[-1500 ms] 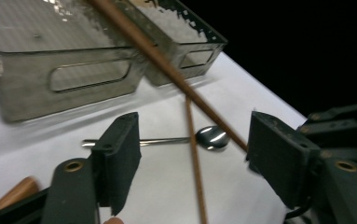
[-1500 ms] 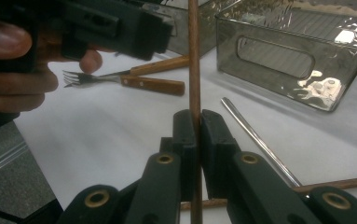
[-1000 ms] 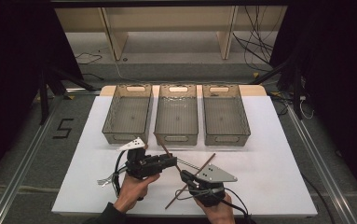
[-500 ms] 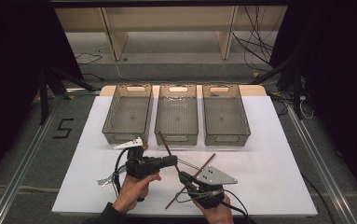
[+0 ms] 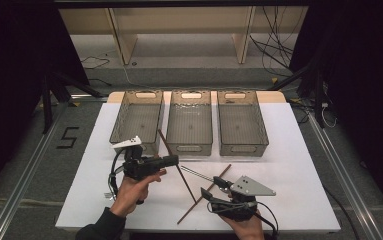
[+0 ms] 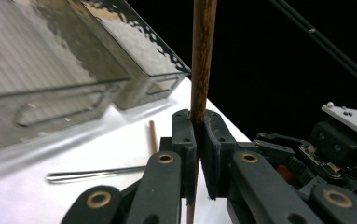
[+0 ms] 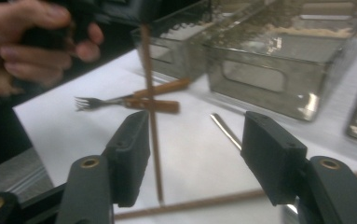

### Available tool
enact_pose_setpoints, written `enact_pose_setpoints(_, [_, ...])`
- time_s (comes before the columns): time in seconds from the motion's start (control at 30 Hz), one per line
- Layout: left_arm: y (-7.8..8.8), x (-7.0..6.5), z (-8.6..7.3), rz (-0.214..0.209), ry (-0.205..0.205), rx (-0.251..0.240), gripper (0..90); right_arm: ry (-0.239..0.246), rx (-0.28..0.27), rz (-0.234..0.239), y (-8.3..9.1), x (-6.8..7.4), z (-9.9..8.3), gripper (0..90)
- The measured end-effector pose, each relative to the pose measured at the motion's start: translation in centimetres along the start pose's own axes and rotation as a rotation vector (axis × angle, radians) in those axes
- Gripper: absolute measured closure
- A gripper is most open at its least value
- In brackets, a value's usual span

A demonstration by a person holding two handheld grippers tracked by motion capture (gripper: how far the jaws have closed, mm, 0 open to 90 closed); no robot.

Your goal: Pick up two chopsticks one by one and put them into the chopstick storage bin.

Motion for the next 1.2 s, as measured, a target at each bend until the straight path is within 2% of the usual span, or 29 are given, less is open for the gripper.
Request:
enact_pose_setpoints(0.07, [0.2, 0.5, 0.7, 0.019, -0.009, -0.001, 84.6, -0.003, 0.006, -0.017, 0.5, -0.5, -0.3, 40.1])
enact_pose_setpoints(0.23, [0.7, 1.9, 2.5, 0.042, 0.012, -0.011, 84.6, 0.005, 0.008, -0.05, 1.7, -1.3, -0.7, 36.4])
enact_pose_setpoints(0.4, [1.5, 3.6, 4.8, 0.073, 0.027, -0.026, 84.5, -0.005, 0.005, -0.063, 2.5, -1.7, -1.0, 33.0])
enact_pose_setpoints(0.47, [2.0, 4.2, 5.9, 0.091, 0.02, -0.031, 84.5, -0.01, 0.007, -0.067, 2.7, -1.8, -1.1, 31.6])
enact_pose_setpoints(0.87, [3.9, 6.2, 10.7, 0.176, 0.002, -0.058, 84.4, -0.017, 0.024, -0.075, 2.8, -2.1, -1.7, 29.2])
enact_pose_setpoints(1.2, [4.7, 9.2, 13.8, 0.26, 0.043, -0.074, 84.5, -0.021, 0.02, -0.08, 3.0, -2.3, -1.7, 27.8])
Point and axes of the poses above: each handheld gripper's, and its own axes: y roughly backward along the jaws, z roughly out of its top, x roughly to its left, the point moved 3 cm from there along -y, roughly forward along the jaws, and after that the axes turned 11 degrees about z, right-handed, at the moved point
